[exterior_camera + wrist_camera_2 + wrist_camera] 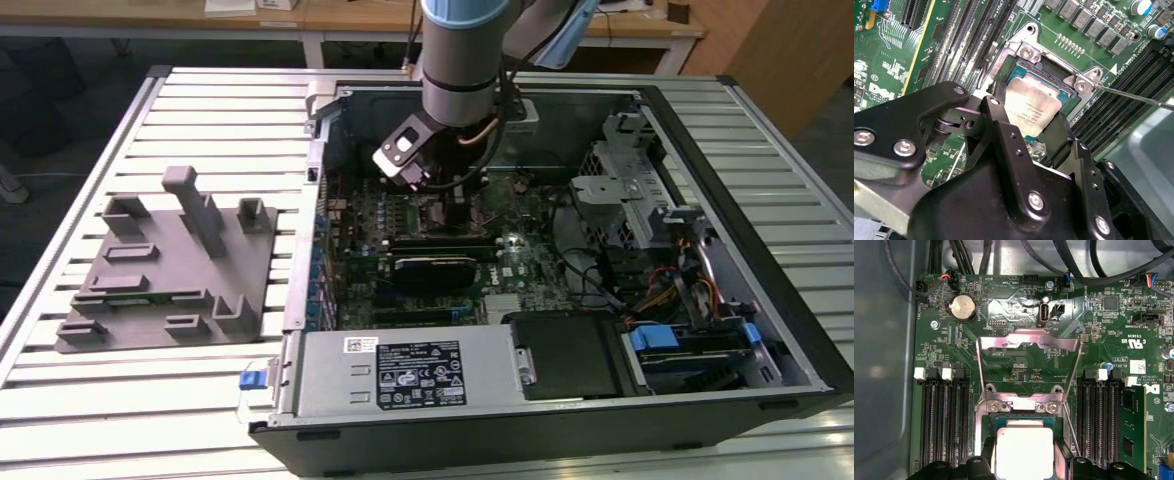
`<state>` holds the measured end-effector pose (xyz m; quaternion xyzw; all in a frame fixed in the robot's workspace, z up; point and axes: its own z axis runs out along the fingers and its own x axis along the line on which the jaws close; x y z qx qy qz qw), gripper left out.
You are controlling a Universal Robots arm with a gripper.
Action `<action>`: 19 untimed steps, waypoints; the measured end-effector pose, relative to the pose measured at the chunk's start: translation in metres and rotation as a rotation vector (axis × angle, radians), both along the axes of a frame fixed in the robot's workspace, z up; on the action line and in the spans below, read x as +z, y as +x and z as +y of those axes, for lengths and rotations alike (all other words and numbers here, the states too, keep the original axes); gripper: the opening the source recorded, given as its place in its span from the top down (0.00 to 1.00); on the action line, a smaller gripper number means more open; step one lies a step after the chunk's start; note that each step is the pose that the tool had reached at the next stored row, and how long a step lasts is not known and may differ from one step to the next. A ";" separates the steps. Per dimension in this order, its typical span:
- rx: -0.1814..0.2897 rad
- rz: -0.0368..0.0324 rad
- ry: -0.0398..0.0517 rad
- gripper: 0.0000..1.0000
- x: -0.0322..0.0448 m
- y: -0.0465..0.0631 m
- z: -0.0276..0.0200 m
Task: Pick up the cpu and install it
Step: 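Place the cpu into insertion slot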
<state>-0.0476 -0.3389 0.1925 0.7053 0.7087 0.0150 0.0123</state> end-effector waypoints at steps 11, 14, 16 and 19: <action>0.000 -0.0003 0.0004 0.38 -0.0006 0.000 0.0001; 0.000 -0.0003 0.0003 0.38 0.0012 0.000 0.0000; 0.000 -0.0002 0.0002 0.38 0.0040 0.000 0.0000; 0.000 -0.0002 0.0002 0.40 0.0075 0.000 0.0000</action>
